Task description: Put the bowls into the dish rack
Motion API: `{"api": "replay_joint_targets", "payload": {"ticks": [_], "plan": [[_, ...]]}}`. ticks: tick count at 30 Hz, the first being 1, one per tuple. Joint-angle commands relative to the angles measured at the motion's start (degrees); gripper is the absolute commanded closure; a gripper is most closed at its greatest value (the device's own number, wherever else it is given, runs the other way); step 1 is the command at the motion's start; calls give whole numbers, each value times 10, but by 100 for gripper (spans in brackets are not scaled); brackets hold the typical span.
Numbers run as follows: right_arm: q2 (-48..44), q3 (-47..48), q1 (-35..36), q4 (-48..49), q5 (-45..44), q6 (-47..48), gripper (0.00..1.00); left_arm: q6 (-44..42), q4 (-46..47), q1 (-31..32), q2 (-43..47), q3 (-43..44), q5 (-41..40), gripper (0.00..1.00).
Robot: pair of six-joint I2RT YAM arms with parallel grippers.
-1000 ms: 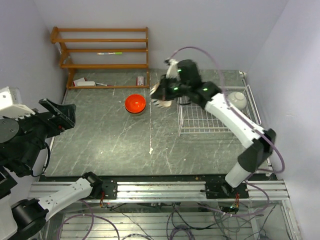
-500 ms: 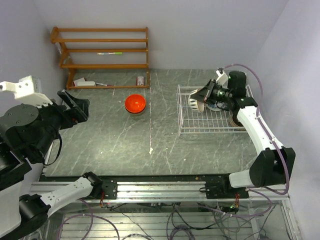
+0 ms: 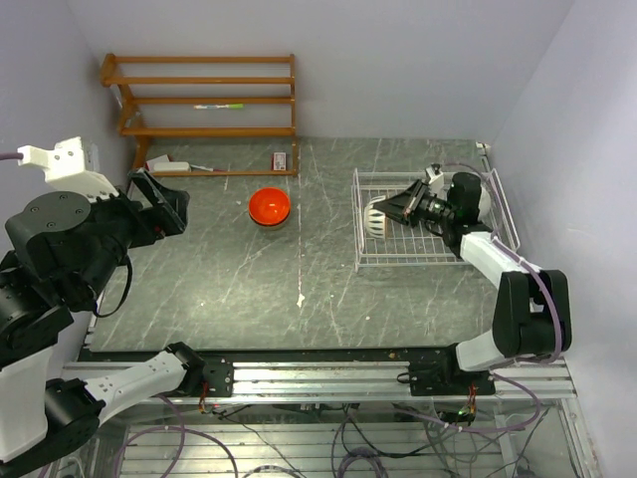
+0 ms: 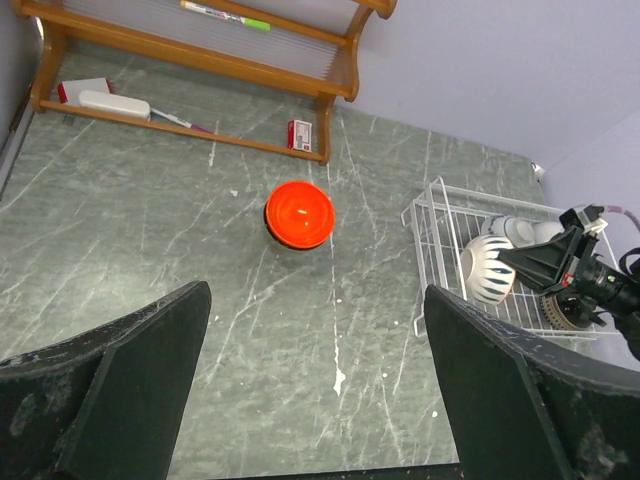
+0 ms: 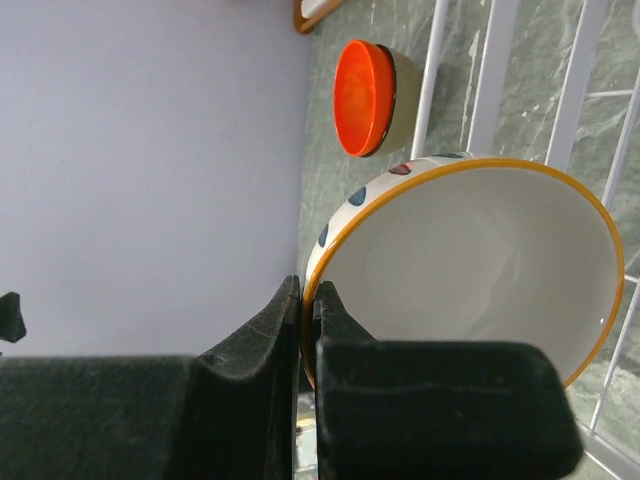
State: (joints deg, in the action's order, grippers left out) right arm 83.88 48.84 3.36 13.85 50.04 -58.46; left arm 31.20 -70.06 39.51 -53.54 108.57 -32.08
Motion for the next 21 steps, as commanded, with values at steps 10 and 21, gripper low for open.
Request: {"api": "replay_joint_targets", "payload": {"ticks": [10,21], "plan": [[97,-56,-27,229,60,-128,100,-3,-5,4,-1,27,-3,0],[152,-81,-63,187,94,-115,98,-2,-2,5,-4,24,-4,0]]}}
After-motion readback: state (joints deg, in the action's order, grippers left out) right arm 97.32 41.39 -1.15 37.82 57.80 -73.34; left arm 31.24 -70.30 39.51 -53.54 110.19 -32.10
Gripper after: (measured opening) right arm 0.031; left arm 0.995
